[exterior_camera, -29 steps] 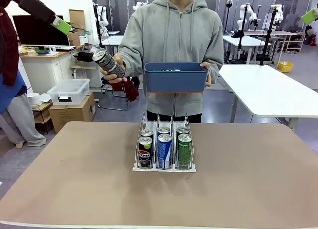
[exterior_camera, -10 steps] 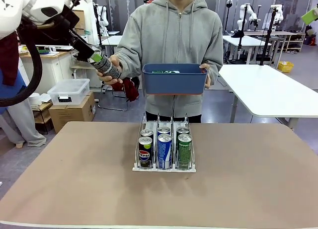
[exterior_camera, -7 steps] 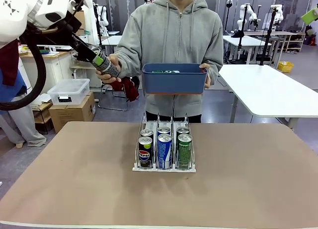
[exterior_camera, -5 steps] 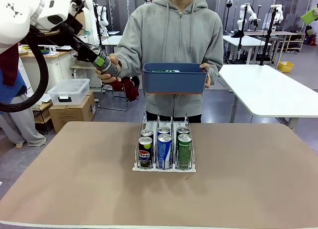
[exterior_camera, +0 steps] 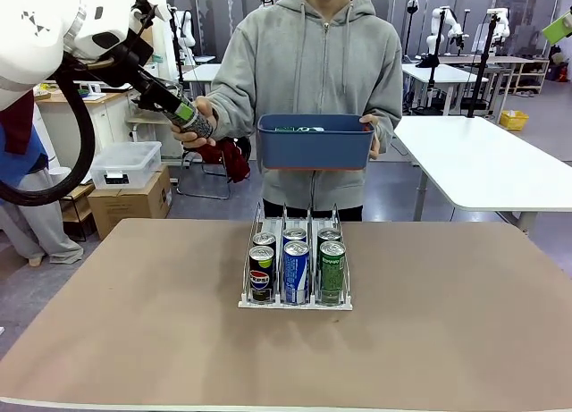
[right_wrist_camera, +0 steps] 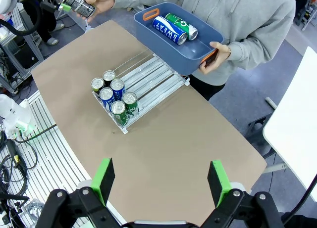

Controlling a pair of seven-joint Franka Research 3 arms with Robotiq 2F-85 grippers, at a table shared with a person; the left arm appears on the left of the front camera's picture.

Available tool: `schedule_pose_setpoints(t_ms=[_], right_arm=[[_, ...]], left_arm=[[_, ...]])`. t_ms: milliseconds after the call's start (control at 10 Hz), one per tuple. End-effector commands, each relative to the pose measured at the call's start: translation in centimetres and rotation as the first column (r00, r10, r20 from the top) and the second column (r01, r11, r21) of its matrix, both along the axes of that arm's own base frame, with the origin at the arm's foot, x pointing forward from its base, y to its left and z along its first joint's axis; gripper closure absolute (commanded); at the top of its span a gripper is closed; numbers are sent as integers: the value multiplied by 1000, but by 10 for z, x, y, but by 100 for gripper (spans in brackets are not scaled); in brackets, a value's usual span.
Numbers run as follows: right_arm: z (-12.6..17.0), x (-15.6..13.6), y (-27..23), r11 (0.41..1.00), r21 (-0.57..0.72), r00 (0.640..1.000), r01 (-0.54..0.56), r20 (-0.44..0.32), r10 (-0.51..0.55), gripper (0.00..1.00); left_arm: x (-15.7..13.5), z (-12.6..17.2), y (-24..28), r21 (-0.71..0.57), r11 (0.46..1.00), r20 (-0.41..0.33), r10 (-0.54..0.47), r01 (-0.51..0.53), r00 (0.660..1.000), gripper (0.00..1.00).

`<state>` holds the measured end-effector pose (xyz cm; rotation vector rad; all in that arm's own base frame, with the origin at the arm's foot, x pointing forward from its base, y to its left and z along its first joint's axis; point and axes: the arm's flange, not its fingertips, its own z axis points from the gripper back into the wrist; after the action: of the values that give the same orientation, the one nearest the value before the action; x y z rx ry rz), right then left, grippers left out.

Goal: Fill the beverage cans into the dispenser.
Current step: Pick up the Pepsi coke handed by the human.

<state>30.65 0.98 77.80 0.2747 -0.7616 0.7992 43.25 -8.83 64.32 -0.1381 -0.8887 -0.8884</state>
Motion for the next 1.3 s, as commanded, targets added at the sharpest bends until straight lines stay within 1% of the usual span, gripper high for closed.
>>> schedule_pose_setpoints(t_ms=[0,200,300,400,600,700,800,900,1000,1200], right_arm=[[0,0,0,1000,0,1000,-2,1,2,0],[0,0,0,1000,0,1000,-2,1,2,0],[0,0,0,1000,0,1000,-2,1,2,0],[0,0,0,1000,0,1000,-2,1,2,0],[0,0,0,1000,0,1000,-2,1,2,0],[0,0,0,1000,0,1000,-2,1,2,0],[0,0,0,1000,0,1000,-2,1,2,0],[0,0,0,1000,0,1000,-2,1,2,0],[0,0,0,1000,0,1000,-2,1,2,0],[0,0,0,1000,0,1000,-2,1,2,0]], left_arm=[[8,-5,2,-12,1000,11,-20,20,1000,0],[10,-10,1,-11,1000,10,-24,25,1000,0],[10,-11,1,-16,999,9,-45,46,999,0],[4,-6,-2,9,1000,-9,-4,4,1000,0],[4,-6,-2,9,1000,-9,-4,4,1000,0],[5,-7,-3,10,1000,-8,-10,11,1000,33],[4,-7,-3,-4,1000,6,1,-1,1000,58],[4,-7,-4,-8,1000,5,4,-4,1000,92],[4,-6,-3,-17,1000,-12,9,-10,1000,100],[3,-5,-1,-17,1000,-20,23,-23,1000,100]])
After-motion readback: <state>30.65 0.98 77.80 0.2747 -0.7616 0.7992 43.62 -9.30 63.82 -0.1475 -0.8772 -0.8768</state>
